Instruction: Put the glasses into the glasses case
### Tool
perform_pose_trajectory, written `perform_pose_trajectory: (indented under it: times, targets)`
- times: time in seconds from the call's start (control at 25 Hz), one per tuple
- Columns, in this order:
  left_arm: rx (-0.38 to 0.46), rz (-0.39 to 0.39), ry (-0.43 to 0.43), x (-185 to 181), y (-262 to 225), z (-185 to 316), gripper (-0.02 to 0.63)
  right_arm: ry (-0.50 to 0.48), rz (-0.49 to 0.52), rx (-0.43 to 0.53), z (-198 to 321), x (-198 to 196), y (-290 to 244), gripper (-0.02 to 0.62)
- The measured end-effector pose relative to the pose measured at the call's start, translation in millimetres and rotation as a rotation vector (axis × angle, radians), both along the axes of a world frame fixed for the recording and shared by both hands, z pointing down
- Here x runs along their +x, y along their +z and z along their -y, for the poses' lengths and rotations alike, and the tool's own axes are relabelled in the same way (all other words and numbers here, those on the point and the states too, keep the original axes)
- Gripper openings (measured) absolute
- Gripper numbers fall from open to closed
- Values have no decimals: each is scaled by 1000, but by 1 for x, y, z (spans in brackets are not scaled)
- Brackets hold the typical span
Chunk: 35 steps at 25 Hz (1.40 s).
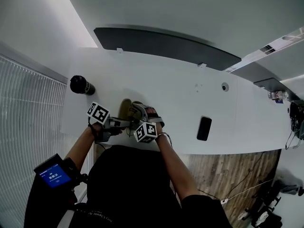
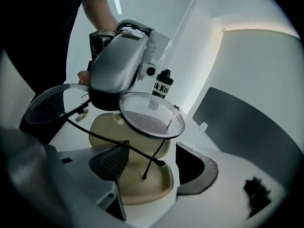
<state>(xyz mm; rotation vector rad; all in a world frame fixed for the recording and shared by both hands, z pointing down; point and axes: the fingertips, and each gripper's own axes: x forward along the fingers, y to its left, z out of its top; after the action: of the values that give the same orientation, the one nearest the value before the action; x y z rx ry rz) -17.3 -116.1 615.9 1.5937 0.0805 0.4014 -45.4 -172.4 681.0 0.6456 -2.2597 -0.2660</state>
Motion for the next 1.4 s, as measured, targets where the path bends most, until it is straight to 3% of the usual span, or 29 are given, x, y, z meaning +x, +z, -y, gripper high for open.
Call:
perform_pose_trajectory:
  times: [0.08,0.2,0.24,0.28,0.36,0.56,0.64,0.76,0.84,1.0,1.2,1.4]
  targets:
    - [48,30,44,-4,6,-1,18,-6,43,-70,3,-5,6,316]
    - [57,41,37,-4,5,1,20,-8,86,-151,5,-6,7,310]
    - [62,49,28,-4,4,3,18,2,91,-147,7,-3,3,250]
    - [70,58,21,-4,4,5,19,20,97,-136,9,1,-2,97]
    - [90,76,13,-3,5,8,20,63,114,-137,14,11,-11,13]
    - [99,85,-3,5,2,13,20,162,203,-270,17,28,-28,9]
    - [109,91,-25,4,-1,15,20,235,306,-403,15,30,-28,9]
    - [137,119,-63,-3,3,25,17,383,570,-692,16,31,-28,9]
    - [131,142,-61,-6,13,29,17,449,633,-770,17,37,-24,9]
    - [94,205,-31,-10,39,24,18,463,508,-728,7,42,-18,9]
    - [46,239,-13,6,73,22,18,497,423,-653,0,61,-9,9]
    - [11,274,-10,14,87,24,18,612,495,-580,-13,80,-25,9]
